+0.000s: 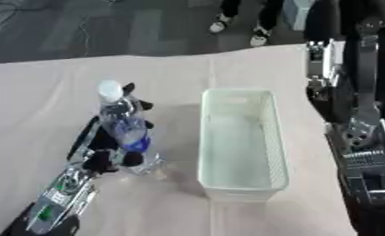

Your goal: Pick up objects on the table and place them in the box.

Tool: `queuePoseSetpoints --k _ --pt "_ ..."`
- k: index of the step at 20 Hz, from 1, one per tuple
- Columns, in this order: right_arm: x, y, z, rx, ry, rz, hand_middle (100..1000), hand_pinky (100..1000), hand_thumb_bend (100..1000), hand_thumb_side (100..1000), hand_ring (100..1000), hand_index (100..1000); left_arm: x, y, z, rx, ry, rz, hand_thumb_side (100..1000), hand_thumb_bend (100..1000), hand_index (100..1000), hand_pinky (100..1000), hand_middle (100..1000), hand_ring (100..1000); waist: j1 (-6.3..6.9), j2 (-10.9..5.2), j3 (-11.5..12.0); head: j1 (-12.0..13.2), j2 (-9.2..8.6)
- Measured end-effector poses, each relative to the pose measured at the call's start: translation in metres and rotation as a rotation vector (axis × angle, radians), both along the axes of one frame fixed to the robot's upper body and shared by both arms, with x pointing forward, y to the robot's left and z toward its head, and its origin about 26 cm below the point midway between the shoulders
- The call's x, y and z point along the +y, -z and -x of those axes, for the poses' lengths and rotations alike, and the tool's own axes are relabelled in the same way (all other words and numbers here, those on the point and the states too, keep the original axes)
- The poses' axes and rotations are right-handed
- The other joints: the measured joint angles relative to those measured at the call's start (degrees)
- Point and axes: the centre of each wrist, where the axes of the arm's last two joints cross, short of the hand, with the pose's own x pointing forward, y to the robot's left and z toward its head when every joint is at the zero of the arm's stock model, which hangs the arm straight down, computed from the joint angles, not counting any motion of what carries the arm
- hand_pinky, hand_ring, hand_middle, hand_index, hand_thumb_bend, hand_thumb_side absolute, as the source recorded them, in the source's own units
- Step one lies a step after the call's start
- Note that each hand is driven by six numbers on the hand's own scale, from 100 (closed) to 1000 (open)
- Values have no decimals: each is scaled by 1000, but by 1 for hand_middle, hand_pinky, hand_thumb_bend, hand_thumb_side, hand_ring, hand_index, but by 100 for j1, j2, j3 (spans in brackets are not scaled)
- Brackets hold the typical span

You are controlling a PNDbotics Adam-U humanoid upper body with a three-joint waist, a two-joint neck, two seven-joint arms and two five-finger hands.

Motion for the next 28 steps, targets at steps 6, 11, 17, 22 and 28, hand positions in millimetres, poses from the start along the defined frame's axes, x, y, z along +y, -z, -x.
queuePoseSetpoints --k 6,11,17,22,28 --pt "1 0 0 1 -2 -3 848 527 100 1000 732 824 -5 11 -1 37 -107 53 221 1000 582 100 171 281 -1 8 -32 0 -1" --pt "1 1 0 2 -5 -8 846 526 100 1000 731 823 -10 11 -2 72 -338 191 164 1000 230 100 100 100 -1 17 -59 5 -2" --pt "2 1 0 3 -6 -15 844 525 100 1000 730 822 -23 8 2 146 -389 295 196 992 159 100 100 100 5 17 -67 29 -2" --pt "1 1 0 4 0 -23 835 526 100 1000 730 820 -28 -10 5 162 -240 298 187 977 155 100 100 100 27 17 -77 50 -2" --pt "1 2 0 12 5 -25 831 528 100 1000 731 819 -7 -66 0 54 -145 211 175 987 157 100 100 100 67 -84 -132 44 44"
